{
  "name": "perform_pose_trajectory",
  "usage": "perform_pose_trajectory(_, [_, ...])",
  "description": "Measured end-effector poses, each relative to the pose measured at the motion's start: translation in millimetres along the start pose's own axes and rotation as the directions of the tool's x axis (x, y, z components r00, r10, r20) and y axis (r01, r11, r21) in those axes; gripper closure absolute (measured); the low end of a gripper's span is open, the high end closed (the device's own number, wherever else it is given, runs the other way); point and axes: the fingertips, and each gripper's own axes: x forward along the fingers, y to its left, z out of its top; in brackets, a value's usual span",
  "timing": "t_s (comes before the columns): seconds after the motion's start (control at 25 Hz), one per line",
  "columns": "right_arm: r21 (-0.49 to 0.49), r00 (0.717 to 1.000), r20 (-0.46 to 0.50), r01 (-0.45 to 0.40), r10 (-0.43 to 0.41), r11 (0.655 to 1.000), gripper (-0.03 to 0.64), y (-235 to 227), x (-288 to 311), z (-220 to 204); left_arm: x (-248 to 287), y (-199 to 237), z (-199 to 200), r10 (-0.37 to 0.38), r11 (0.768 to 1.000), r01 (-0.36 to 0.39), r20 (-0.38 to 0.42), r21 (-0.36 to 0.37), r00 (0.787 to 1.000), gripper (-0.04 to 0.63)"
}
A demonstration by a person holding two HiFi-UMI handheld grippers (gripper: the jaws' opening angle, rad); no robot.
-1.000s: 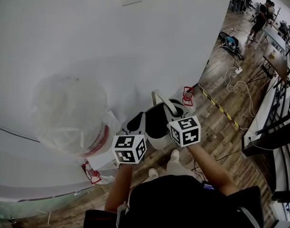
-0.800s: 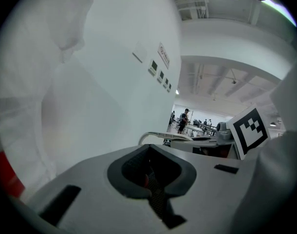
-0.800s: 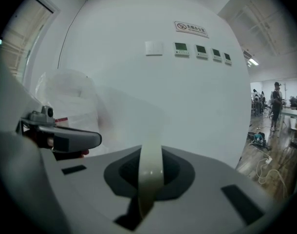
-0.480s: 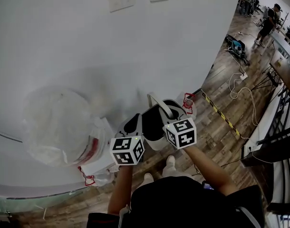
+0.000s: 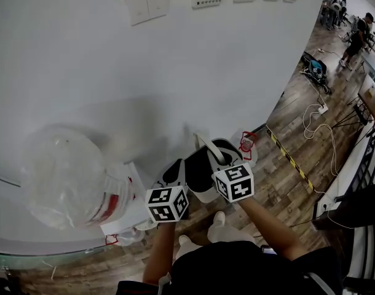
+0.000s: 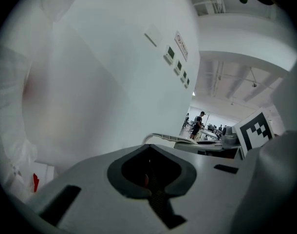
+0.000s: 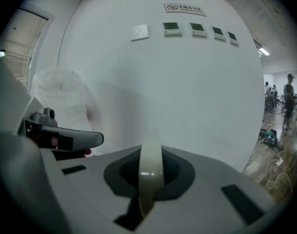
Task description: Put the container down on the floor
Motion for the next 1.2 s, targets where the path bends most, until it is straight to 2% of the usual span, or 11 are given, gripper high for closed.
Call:
perform_pose_trajectory(0.12, [0.011, 1.000, 0.015, 0.003, -0.003, 1.000, 0.588, -4, 12, -6, 16, 9, -13, -0.001, 1.000, 0.001, -0.013, 0.017, 1.000, 0.583])
perform_pose_trajectory(0.4, [0.020, 0.999, 0.033, 0.013, -0.014, 1.000, 0.588, -10, 31, -19, 30, 22, -38, 0.008, 1.000, -0.008, -0.025, 0.001, 1.000, 0.583])
perform_pose_trajectory(0.68, [0.032, 0.999, 0.026, 0.034, -0.035, 0.999, 0.588, -19, 67, -57, 45, 54, -78, 0.022, 1.000, -0.023, -0.034, -0.018, 0.999, 0.583])
perform_pose_trajectory(0.84, [0.038, 0.999, 0.032, 0.043, -0.044, 0.998, 0.586, -26, 85, -78, 60, 73, -98, 0.035, 0.999, -0.035, -0.038, -0.005, 0.999, 0.583])
perform_pose_trajectory(1.2, [0.051, 0.998, 0.020, 0.052, -0.053, 0.997, 0.586, -42, 120, -136, 102, 99, -150, 0.028, 0.999, -0.029, -0.052, -0.014, 0.998, 0.583])
